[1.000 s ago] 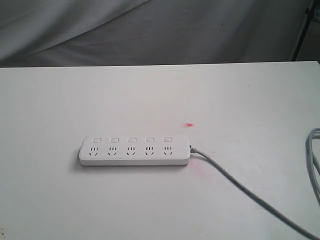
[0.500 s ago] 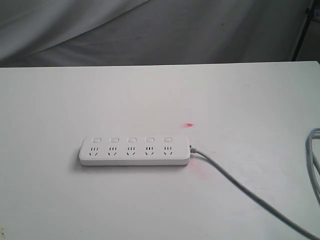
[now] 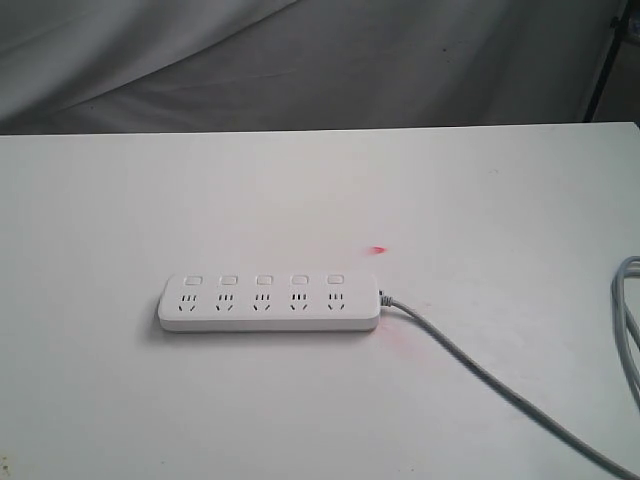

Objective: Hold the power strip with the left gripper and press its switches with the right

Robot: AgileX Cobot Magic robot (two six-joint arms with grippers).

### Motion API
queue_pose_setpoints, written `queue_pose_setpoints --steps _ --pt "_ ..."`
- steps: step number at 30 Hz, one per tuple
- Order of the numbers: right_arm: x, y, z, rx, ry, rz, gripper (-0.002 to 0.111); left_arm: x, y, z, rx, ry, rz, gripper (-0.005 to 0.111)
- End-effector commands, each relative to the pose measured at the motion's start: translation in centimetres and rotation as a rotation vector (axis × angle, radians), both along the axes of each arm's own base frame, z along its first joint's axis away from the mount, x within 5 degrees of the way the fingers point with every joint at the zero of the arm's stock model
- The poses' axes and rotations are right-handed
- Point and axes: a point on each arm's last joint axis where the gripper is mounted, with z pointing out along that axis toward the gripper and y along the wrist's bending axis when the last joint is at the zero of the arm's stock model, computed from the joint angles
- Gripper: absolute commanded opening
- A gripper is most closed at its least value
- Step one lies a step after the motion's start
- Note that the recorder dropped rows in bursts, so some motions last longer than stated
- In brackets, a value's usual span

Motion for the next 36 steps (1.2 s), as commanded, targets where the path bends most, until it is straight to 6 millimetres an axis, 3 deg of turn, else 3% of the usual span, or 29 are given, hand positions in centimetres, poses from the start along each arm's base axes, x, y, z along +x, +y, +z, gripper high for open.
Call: queue_pose_setpoints --steps 1,15,19,36 --pt "0.0 0.0 -0.1 0.006 -0.004 -0.007 0.0 -0.5 0.0 -0.7 -0.025 -0.021 -0.004 0.0" --pt "0.0 0.0 -0.1 0.006 -0.004 -0.007 0.0 -0.1 0.3 -1.6 -0.078 0.042 0.01 0.0" --pt "0.0 0.0 -0.1 0.006 -0.004 -0.007 0.0 0.0 1.4 -2.3 -0.222 0.104 0.1 0.0" --pt "0.0 0.0 -0.1 0.006 -0.004 -0.007 0.0 2.9 2.3 -10.3 -0.314 0.274 0.141 0.0"
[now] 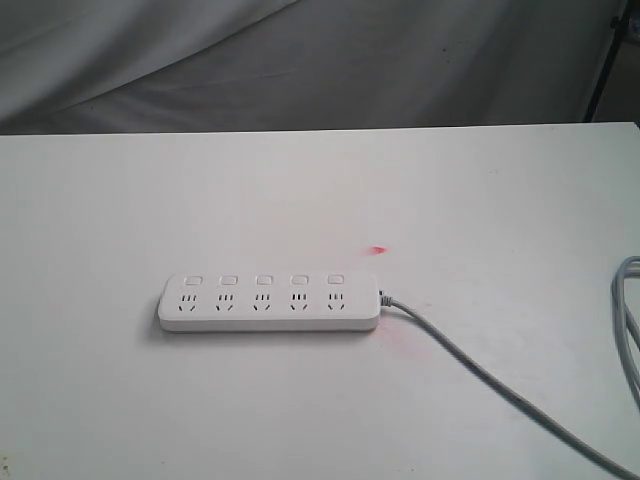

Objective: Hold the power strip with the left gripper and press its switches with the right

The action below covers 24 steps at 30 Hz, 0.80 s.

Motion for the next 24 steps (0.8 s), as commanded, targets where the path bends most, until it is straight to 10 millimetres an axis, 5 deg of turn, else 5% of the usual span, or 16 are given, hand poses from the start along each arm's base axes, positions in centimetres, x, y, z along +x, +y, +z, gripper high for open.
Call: queue_pose_setpoints --steps 1,7,24 --pt "0.0 0.0 -0.1 0.006 -0.004 -0.007 0.0 0.4 0.1 -1.8 -0.023 0.034 0.003 0.0" --pt "0.0 0.0 -0.1 0.006 -0.004 -0.007 0.0 0.9 0.2 -5.0 -0.054 0.125 0.002 0.0" --pt "0.0 0.0 -0.1 0.006 -0.004 -0.007 0.0 0.8 0.1 -6.2 -0.112 0.241 0.0 0.0"
